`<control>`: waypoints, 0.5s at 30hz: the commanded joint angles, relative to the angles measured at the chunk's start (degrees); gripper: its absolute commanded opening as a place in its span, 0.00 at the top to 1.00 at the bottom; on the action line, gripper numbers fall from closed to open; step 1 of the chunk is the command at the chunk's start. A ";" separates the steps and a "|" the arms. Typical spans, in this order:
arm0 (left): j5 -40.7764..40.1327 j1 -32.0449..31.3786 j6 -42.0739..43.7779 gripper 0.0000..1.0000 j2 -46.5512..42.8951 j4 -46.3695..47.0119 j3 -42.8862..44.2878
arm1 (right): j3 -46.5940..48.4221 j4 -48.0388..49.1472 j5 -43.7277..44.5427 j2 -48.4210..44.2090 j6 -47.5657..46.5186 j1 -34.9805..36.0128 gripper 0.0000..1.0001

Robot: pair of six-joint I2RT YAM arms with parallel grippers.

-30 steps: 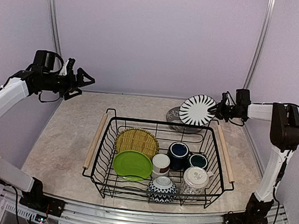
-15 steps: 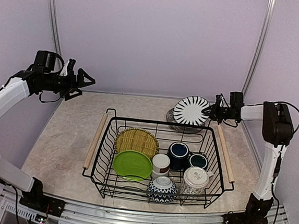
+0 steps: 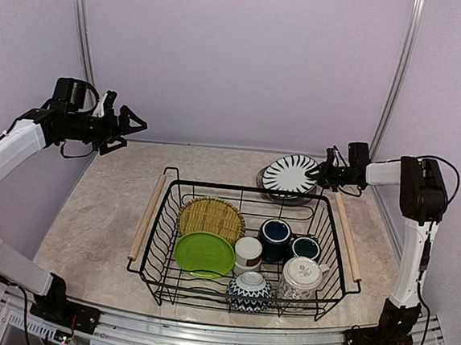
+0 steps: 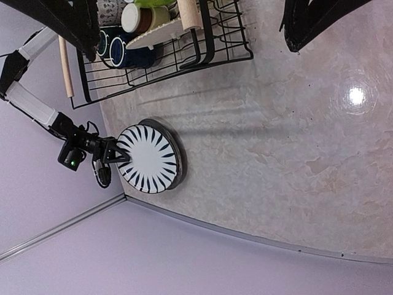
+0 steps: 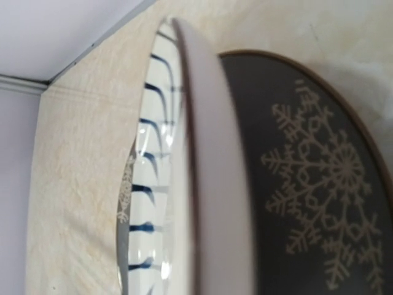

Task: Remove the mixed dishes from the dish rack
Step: Place the plate with another plate.

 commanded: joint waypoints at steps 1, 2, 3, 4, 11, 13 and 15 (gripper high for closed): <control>0.13 -0.42 0.32 0.01 -0.16 0.14 0.69 | 3.07 -2.01 0.54 -0.43 -4.20 0.51 0.74; 0.16 -0.50 0.32 0.01 -0.15 0.14 0.69 | 3.33 -3.52 1.34 -0.57 -5.25 0.60 0.71; 0.15 -0.56 0.32 0.01 -0.15 0.14 0.69 | 3.71 -4.95 2.24 -0.63 -6.38 0.63 0.68; 0.04 -0.61 0.32 0.01 -0.09 0.14 0.69 | 4.05 -6.51 3.21 -0.63 -7.51 0.76 0.66; -0.06 -1.00 0.41 0.01 0.02 0.05 0.77 | 6.38 -15.93 12.82 -1.35 -14.49 2.21 0.51; -0.06 -1.11 0.41 0.01 -0.06 -0.04 0.78 | 6.43 -17.07 14.35 -1.66 -15.49 2.57 0.47; -0.09 -1.21 0.41 0.01 -0.07 -0.11 0.78 | 7.17 -18.95 16.79 -1.70 -17.18 3.00 0.44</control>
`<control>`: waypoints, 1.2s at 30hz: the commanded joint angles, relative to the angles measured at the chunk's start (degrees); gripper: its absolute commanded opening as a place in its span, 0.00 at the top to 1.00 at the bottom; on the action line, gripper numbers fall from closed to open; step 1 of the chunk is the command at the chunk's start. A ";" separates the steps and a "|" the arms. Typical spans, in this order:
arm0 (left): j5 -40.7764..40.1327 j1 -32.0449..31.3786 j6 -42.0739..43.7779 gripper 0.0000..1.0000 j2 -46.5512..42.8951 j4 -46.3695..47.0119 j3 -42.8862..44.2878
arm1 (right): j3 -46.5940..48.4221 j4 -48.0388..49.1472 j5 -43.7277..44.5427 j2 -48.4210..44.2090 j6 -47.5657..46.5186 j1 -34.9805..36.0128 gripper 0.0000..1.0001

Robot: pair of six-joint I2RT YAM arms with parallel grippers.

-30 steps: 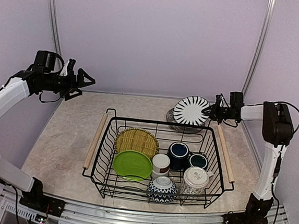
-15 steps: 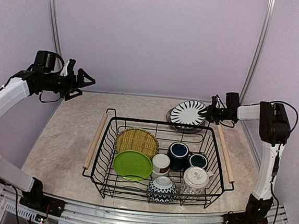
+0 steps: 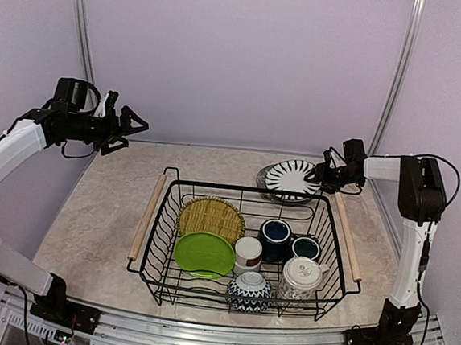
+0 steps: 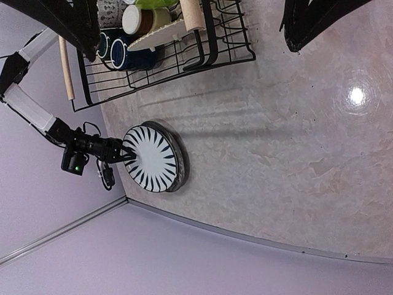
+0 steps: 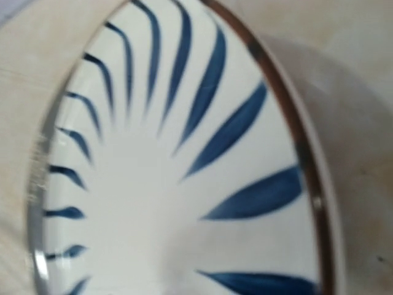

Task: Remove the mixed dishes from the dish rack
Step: Place the plate with another plate.

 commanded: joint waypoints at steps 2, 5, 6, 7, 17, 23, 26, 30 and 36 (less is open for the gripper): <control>-0.21 -0.56 0.48 0.01 -0.07 -0.13 0.78 | 3.59 -6.76 8.27 -1.51 -6.73 2.06 0.41; -0.20 -0.66 0.48 0.01 -0.15 -0.22 0.86 | 3.77 -7.77 9.63 -1.79 -7.85 2.76 0.36; -0.22 -0.65 0.48 0.01 -0.15 -0.22 0.86 | 3.83 -7.83 9.91 -1.85 -8.11 2.92 0.34; -0.22 -0.65 0.48 0.01 -0.15 -0.28 0.94 | 3.96 -8.08 10.26 -1.92 -8.64 3.18 0.31; -0.01 -0.91 0.48 0.01 -0.32 -0.31 0.97 | 6.82 -14.12 21.25 -3.32 -13.70 5.73 0.18; 0.09 -1.00 0.48 0.01 -0.37 -0.34 1.04 | 7.50 -16.42 23.94 -5.42 -16.16 5.81 0.12; 0.24 -1.00 0.48 0.01 -0.50 -0.32 1.04 | 7.62 -17.41 25.50 -6.42 -16.79 5.77 0.10; 0.24 -1.00 0.39 0.01 -0.68 -0.30 1.04 | 7.14 -18.59 28.47 -8.16 -17.72 5.94 0.09; 0.31 -1.08 0.26 0.01 -1.00 -0.30 1.04 | 1.18 -16.80 38.66 -16.58 -20.00 7.67 0.00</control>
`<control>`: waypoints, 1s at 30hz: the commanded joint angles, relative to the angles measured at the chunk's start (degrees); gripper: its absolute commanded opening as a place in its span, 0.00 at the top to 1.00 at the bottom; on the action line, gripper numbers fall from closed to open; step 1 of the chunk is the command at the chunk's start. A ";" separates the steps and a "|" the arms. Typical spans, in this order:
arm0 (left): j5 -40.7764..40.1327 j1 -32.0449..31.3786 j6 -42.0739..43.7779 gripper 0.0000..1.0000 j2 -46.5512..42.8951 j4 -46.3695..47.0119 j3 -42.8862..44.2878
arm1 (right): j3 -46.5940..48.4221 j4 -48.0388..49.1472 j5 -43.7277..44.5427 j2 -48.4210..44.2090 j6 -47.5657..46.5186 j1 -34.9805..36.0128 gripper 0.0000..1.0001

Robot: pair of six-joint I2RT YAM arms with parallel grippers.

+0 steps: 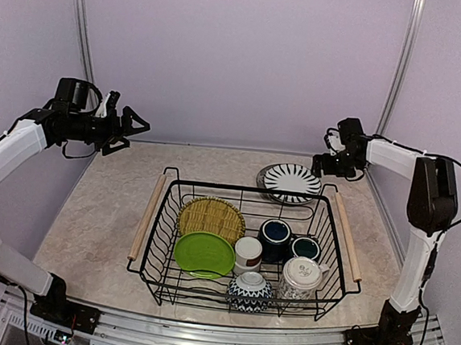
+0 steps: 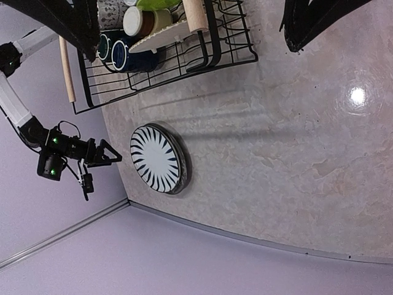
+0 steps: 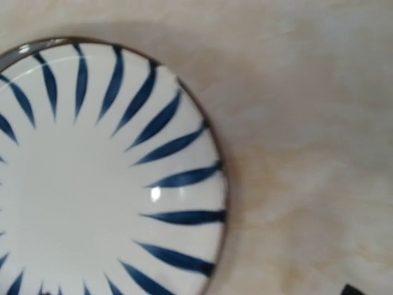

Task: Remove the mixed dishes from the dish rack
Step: Place the plate with another plate, then grab the plate from the dish rack.

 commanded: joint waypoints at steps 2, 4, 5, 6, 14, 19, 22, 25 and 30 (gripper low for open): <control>0.44 -0.43 0.21 0.01 -1.10 -0.08 1.04 | -7.49 2.95 8.73 -11.46 -2.94 1.99 0.00; 0.69 -0.39 0.07 0.01 -1.20 -0.10 1.01 | -12.37 7.37 8.58 -15.73 -1.29 2.00 0.00; 0.75 -0.35 0.04 0.01 -1.21 -0.06 1.01 | -14.77 9.54 8.38 -17.49 -0.20 2.03 0.00; 0.78 -0.35 0.04 0.01 -1.34 -0.02 1.04 | -17.02 11.51 7.82 -18.91 0.62 2.00 0.00; 0.55 -0.43 0.07 0.01 -1.88 0.16 0.78 | -21.94 12.48 0.22 -28.94 1.20 1.87 0.00; 0.98 -0.43 -0.05 0.01 -1.89 0.16 0.94 | -20.13 12.14 -4.98 -34.43 -2.67 3.15 0.00; 1.05 -0.43 -0.13 0.01 -1.91 0.21 0.86 | -18.07 10.94 -5.79 -35.49 -6.23 7.65 0.00; 1.06 -0.42 -0.14 0.01 -1.88 0.27 0.86 | -15.27 8.01 -5.74 -33.82 -11.72 14.80 0.00; 1.27 -0.41 -0.23 0.01 -1.65 0.25 0.86 | -11.28 4.47 -5.80 -27.96 -17.90 26.29 0.00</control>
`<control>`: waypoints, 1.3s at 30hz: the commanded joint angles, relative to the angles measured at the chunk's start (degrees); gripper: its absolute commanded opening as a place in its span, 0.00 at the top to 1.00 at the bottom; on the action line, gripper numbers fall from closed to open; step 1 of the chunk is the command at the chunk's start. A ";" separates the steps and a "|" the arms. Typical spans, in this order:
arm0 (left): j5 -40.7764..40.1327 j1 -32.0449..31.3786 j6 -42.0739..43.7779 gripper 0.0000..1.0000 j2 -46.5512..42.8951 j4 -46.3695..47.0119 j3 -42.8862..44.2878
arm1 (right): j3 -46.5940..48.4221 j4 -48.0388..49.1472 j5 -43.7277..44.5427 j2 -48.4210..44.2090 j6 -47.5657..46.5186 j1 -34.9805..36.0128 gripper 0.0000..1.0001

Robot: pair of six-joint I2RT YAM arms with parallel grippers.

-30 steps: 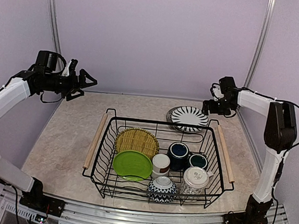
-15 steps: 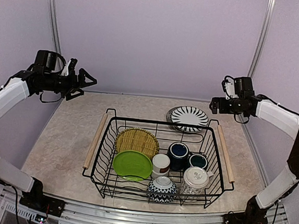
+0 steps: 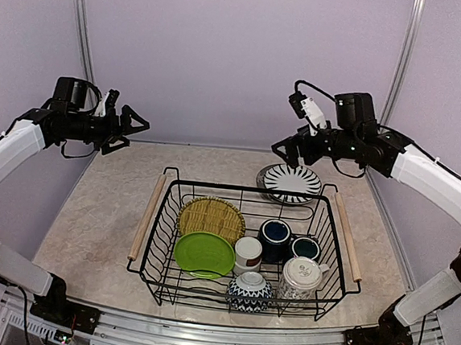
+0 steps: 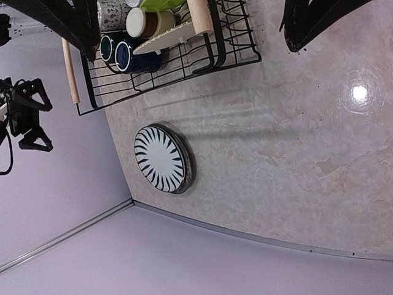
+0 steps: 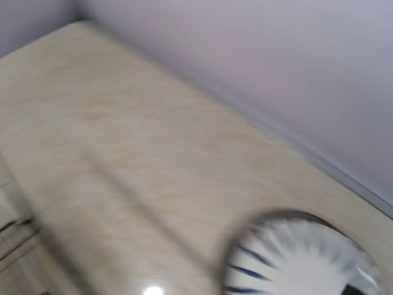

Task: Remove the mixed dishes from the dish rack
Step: Grab the plate from the dish rack.

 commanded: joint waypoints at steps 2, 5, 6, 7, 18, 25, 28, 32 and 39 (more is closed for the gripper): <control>0.51 -0.41 -0.12 0.01 -0.88 0.23 0.82 | 2.87 -5.07 -2.65 6.77 -7.95 9.01 0.00; 0.35 -0.50 -0.10 0.01 -0.92 0.27 0.78 | 3.80 -4.88 -5.02 11.10 -9.38 12.40 0.02; 0.40 -0.50 -0.10 0.01 -0.89 0.25 0.78 | 4.55 -5.42 -5.07 12.71 -9.88 13.62 0.03; 0.44 -0.54 -0.10 0.01 -0.88 0.23 0.78 | 5.55 -6.11 -4.83 14.49 -10.41 14.63 0.04; 0.30 -0.94 0.16 0.01 -0.67 0.08 0.86 | 12.40 -10.37 -5.87 27.42 -12.39 19.46 0.24; 0.23 -0.94 0.26 0.01 -0.41 -0.04 0.95 | 12.72 -10.52 -6.54 29.94 -12.84 19.46 0.49; 0.00 -0.94 0.26 0.01 -0.23 -0.13 0.95 | 12.89 -10.52 -7.15 30.20 -13.15 19.45 0.59; -0.56 -0.85 0.34 0.01 -0.19 -0.28 0.99 | 13.23 -10.61 -8.38 29.99 -13.70 19.47 0.68; -0.50 -0.76 0.43 0.01 0.39 -0.48 1.13 | 13.51 -10.56 -10.38 28.99 -14.43 19.45 0.80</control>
